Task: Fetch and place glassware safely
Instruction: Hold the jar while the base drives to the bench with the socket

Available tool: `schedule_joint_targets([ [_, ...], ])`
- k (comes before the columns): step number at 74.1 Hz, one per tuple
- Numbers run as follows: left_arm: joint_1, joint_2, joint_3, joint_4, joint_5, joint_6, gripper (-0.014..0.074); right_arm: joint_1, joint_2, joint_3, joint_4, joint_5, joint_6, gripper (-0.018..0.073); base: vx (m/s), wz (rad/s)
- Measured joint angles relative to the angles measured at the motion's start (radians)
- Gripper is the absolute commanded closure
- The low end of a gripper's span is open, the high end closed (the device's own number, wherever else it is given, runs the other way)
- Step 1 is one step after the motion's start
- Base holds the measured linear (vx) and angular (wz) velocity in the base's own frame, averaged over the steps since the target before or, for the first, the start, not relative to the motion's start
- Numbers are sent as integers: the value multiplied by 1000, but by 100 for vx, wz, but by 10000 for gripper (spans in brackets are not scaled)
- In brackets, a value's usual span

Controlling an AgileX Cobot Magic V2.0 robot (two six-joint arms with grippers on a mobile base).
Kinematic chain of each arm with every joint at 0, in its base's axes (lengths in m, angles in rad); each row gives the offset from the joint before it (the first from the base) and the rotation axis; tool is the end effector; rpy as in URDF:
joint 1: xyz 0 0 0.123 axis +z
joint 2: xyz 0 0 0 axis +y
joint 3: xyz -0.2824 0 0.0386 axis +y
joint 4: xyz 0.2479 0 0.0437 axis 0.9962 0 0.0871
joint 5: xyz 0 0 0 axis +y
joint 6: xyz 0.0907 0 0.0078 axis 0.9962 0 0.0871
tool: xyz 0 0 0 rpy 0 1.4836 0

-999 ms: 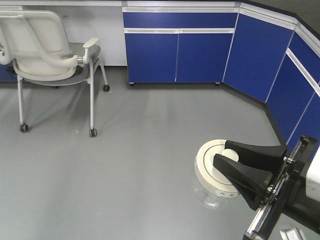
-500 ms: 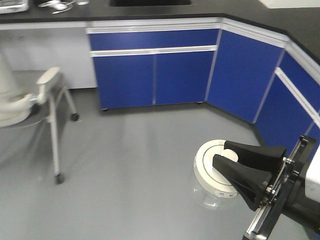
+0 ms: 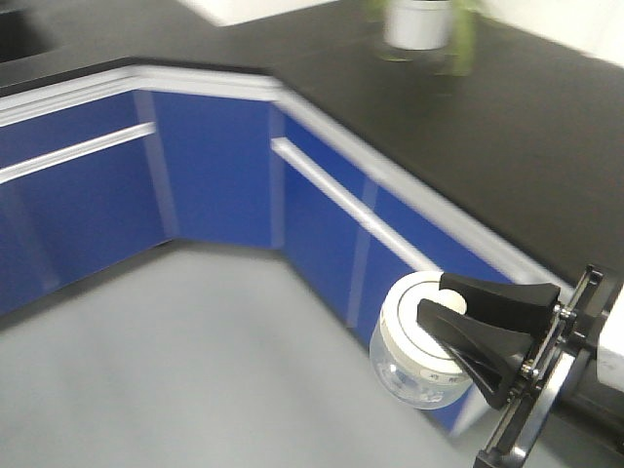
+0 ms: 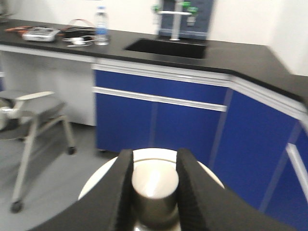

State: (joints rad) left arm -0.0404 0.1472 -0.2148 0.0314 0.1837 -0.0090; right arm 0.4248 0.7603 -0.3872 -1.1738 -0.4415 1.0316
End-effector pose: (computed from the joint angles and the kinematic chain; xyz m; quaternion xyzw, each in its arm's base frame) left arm 0.0617 -0.0020 0.2602 0.0203 0.7169 -0.0044 0.6968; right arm 0.1237 0.0952 0.2871 -0.3205 0.6675 0.2519 0.6231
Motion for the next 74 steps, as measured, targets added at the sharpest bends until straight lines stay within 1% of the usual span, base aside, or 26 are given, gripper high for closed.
schedule_joint_targets([
  [39, 0, 0, 0, 0, 0, 0, 603, 0, 0, 0, 0, 1, 0, 560, 20, -86],
  [74, 0, 0, 0, 0, 0, 0, 603, 0, 0, 0, 0, 3, 0, 560, 7, -78],
])
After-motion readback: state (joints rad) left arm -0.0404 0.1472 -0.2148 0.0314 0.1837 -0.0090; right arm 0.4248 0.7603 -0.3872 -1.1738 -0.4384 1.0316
